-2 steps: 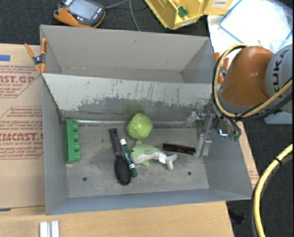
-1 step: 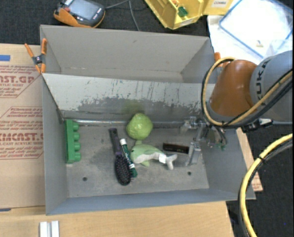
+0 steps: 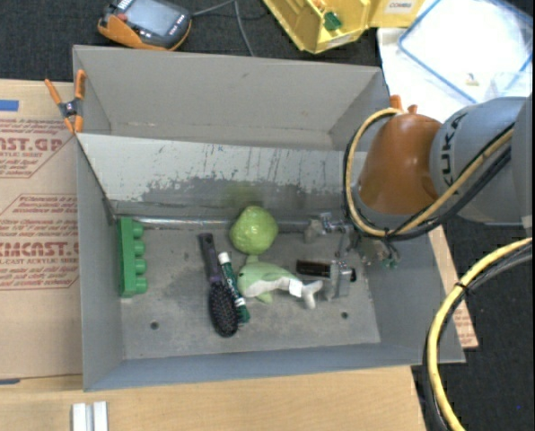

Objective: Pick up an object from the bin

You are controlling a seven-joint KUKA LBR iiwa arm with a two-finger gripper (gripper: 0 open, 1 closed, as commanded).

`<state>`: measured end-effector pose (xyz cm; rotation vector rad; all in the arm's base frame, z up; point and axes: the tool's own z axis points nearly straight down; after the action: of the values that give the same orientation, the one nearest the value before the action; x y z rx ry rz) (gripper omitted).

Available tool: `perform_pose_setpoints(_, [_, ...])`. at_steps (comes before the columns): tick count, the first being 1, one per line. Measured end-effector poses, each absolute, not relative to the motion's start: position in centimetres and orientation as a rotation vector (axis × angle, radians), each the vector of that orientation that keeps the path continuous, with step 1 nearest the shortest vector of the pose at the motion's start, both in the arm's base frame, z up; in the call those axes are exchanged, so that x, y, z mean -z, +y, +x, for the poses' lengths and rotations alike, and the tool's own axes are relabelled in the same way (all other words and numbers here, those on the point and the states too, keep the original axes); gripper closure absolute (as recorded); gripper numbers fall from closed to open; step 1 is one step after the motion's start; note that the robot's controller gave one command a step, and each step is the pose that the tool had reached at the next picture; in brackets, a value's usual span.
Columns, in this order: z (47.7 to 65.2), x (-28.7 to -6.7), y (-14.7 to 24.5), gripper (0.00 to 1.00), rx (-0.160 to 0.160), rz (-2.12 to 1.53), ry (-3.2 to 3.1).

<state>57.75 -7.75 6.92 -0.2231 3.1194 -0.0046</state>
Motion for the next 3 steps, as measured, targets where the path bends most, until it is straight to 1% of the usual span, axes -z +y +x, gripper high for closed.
perform_pose_setpoints(1, [55.7, -7.1, -6.9, 1.0, -0.003, 0.152, 3.14])
perform_pose_setpoints(2, [55.7, -7.1, -6.9, 1.0, -0.003, 0.153, 3.14])
perform_pose_setpoints(3, [55.4, -10.7, -6.9, 1.0, -0.005, 0.153, 3.15])
